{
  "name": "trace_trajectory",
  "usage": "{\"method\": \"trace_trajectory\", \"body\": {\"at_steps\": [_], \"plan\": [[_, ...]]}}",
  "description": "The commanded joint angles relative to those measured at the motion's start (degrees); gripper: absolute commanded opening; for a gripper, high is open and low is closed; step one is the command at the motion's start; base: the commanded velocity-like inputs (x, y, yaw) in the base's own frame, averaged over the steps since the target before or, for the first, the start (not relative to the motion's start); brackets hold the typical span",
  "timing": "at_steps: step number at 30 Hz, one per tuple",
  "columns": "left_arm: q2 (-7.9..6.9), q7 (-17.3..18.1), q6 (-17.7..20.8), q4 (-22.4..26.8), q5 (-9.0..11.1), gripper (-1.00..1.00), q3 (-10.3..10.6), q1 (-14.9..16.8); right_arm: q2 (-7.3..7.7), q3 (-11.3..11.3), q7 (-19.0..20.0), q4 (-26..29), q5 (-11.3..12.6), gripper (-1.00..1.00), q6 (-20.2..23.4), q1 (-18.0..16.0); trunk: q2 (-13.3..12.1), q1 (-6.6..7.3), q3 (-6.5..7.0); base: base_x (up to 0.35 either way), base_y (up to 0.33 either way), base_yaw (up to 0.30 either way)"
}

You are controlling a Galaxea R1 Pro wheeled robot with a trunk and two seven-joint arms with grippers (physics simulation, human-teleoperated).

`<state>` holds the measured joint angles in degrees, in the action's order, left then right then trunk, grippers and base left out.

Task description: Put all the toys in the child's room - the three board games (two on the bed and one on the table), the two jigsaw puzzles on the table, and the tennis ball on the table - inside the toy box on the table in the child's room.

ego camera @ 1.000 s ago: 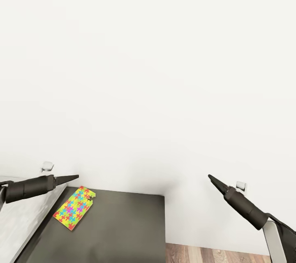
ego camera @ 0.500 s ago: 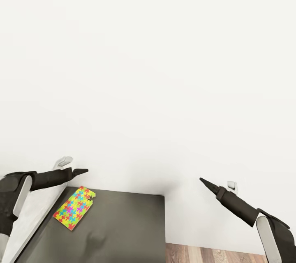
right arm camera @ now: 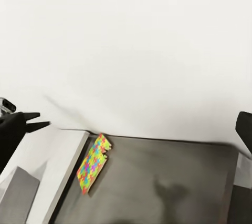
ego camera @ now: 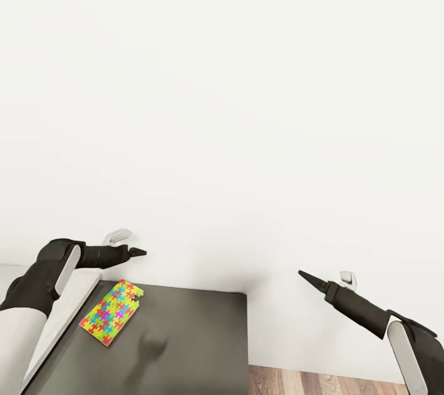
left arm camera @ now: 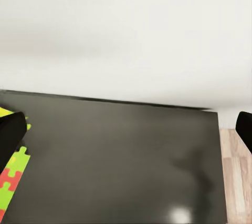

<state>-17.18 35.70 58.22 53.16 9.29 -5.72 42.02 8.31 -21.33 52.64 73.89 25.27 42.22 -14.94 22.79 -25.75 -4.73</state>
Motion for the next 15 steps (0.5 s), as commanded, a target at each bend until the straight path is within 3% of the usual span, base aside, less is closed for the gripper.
{"method": "trace_trajectory", "body": {"at_steps": [1, 9, 15], "plan": [[0.17, -0.9, 0.3, -0.5, 0.2, 1.00, 0.1, 0.4, 0.03, 0.0, 0.1, 0.2, 0.2, 1.00, 0.3, -0.1, 0.1, -0.04, -0.13, 0.000, 0.000, 0.000], [2.65, -11.3, -3.5, -3.5, 0.3, 1.00, 0.7, 1.7, 0.12, 0.1, 0.1, 1.0, 0.2, 1.00, 0.5, -0.1, 0.1, -0.04, -0.33, 0.000, 0.000, 0.000], [3.50, -16.5, -5.5, -5.5, 0.2, 1.00, 0.8, 1.9, 0.17, 0.1, 0.1, 1.1, 0.2, 1.00, 0.5, -0.1, 0.1, -0.04, -0.80, 0.000, 0.000, 0.000]]}}
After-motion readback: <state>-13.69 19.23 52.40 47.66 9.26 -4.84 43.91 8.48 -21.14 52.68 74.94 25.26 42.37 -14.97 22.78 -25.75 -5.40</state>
